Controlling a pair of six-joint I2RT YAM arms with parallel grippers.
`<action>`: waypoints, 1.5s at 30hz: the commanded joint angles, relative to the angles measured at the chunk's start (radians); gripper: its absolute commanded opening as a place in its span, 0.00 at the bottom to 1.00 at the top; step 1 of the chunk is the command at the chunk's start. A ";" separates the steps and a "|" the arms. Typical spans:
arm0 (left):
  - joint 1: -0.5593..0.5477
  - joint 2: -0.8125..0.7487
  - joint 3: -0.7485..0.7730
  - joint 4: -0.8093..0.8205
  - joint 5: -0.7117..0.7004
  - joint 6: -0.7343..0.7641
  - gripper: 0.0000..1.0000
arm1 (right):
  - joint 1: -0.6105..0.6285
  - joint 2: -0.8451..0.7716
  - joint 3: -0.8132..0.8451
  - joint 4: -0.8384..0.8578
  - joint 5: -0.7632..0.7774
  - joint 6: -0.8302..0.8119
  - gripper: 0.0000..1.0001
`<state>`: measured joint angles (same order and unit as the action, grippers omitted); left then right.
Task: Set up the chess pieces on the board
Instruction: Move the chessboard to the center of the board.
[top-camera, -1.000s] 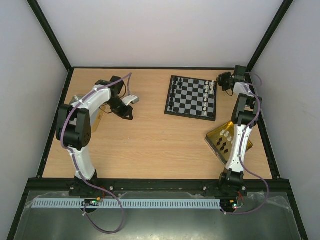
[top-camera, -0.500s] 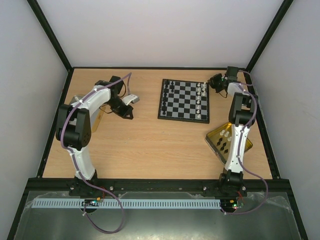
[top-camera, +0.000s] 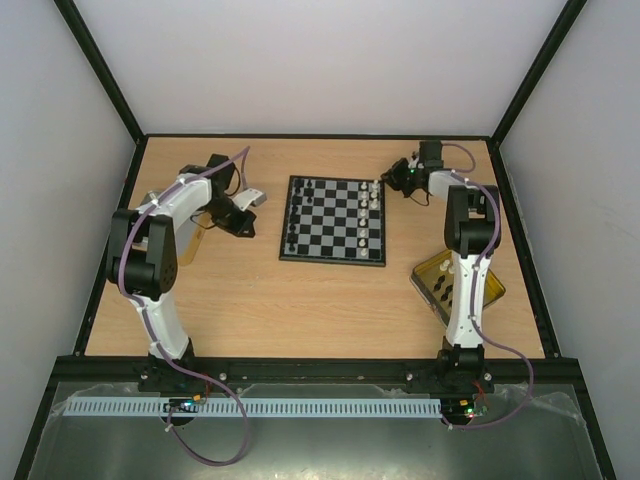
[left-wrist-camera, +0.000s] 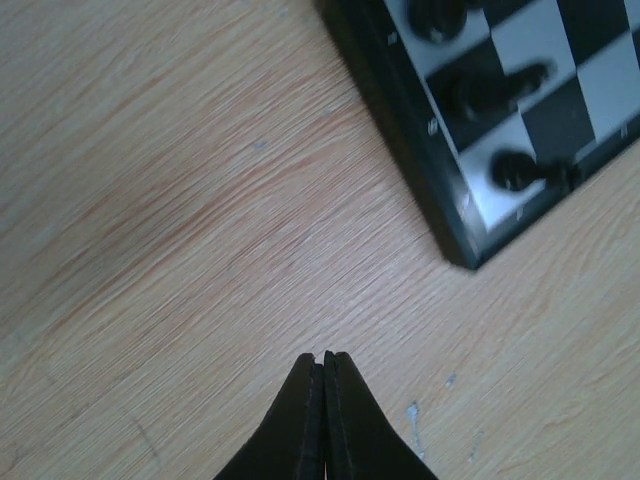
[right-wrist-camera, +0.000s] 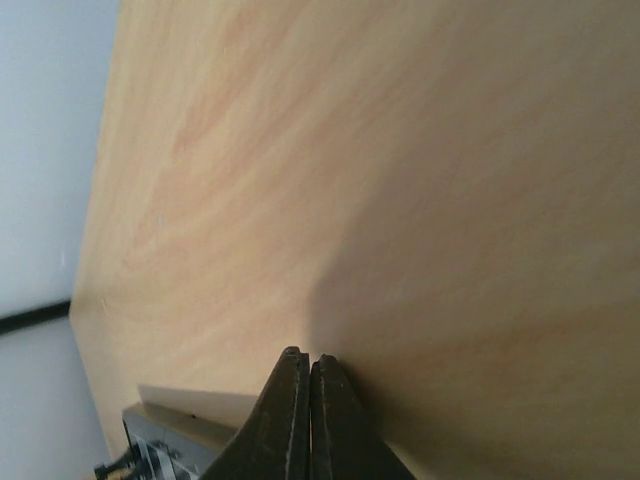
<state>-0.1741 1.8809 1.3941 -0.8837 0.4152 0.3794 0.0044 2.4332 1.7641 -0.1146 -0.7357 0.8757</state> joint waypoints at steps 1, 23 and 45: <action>0.025 -0.009 -0.042 0.022 -0.031 -0.015 0.02 | 0.078 -0.017 -0.189 -0.134 0.001 -0.061 0.02; 0.175 0.018 -0.164 0.123 -0.113 0.026 0.02 | 0.214 -0.159 -0.477 -0.066 -0.024 -0.098 0.02; 0.157 0.128 -0.214 0.049 0.024 0.089 0.02 | 0.218 -0.188 -0.502 -0.124 -0.024 -0.155 0.02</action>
<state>0.0044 1.9560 1.2411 -0.7525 0.4175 0.4240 0.2119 2.2070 1.3426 -0.0090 -0.8600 0.7609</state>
